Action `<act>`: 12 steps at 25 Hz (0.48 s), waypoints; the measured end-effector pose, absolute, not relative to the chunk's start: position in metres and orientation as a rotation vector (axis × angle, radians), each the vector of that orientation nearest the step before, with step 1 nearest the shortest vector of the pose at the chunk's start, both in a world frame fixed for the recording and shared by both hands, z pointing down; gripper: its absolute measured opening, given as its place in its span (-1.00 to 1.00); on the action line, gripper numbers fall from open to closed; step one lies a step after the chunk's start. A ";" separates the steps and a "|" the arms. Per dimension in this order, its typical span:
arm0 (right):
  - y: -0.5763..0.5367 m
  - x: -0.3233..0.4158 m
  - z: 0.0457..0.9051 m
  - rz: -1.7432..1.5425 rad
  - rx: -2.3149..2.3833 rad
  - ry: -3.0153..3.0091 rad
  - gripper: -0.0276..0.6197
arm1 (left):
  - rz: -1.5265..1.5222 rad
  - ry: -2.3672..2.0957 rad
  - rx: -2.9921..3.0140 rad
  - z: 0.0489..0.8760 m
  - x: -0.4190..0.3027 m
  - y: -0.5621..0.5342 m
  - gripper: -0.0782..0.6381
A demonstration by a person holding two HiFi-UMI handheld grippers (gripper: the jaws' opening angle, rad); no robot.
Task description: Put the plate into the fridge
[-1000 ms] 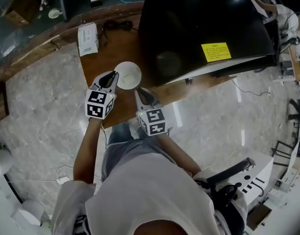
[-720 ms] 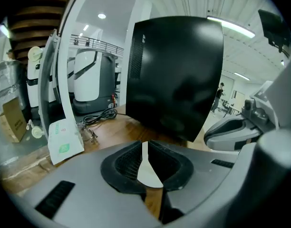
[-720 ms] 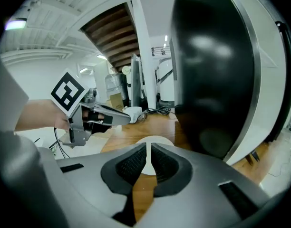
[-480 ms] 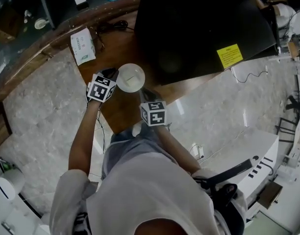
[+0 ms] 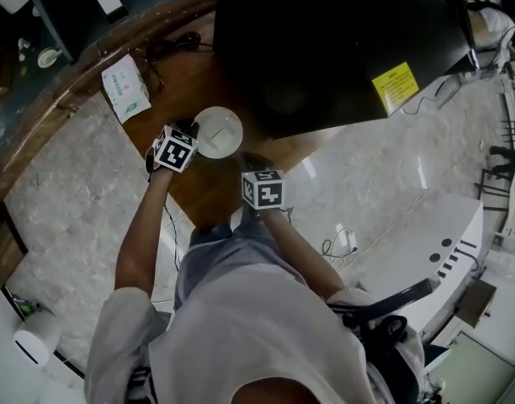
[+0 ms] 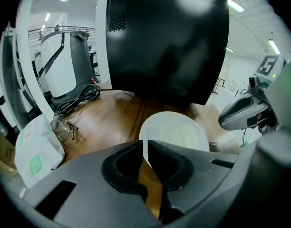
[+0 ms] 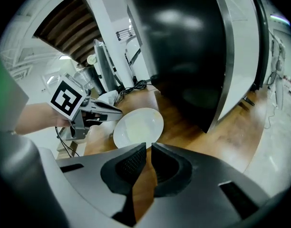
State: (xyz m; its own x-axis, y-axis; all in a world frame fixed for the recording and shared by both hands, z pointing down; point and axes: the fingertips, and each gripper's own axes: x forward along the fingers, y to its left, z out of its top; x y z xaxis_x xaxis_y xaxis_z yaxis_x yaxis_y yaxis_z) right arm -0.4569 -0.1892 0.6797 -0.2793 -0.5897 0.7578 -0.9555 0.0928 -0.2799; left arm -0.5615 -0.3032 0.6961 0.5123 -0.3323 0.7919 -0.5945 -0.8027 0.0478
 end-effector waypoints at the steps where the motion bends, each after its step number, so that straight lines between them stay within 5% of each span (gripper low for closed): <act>1: -0.187 -0.455 0.683 1.089 1.515 -1.916 -0.85 | 1.181 -0.780 2.446 0.699 -0.561 -0.303 -0.72; 6: -0.195 -0.451 0.701 1.205 1.539 -1.909 -0.83 | 1.185 -0.780 2.443 0.715 -0.559 -0.310 -0.72; 9: -0.211 -0.459 0.715 1.313 1.516 -1.931 -0.58 | 1.176 -0.792 2.439 0.726 -0.564 -0.323 -0.72; 12: -0.224 -0.462 0.725 1.389 1.514 -1.935 -0.55 | 1.144 -0.804 2.449 0.730 -0.567 -0.332 -0.72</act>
State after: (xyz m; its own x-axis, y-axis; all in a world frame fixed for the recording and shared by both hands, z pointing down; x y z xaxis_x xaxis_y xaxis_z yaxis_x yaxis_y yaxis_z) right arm -0.4615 -0.2242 0.7248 -0.3883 -0.5623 0.7301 -0.8716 -0.0333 -0.4891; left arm -0.5665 -0.3317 0.7301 0.5211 -0.3544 0.7764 -0.6105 -0.7905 0.0489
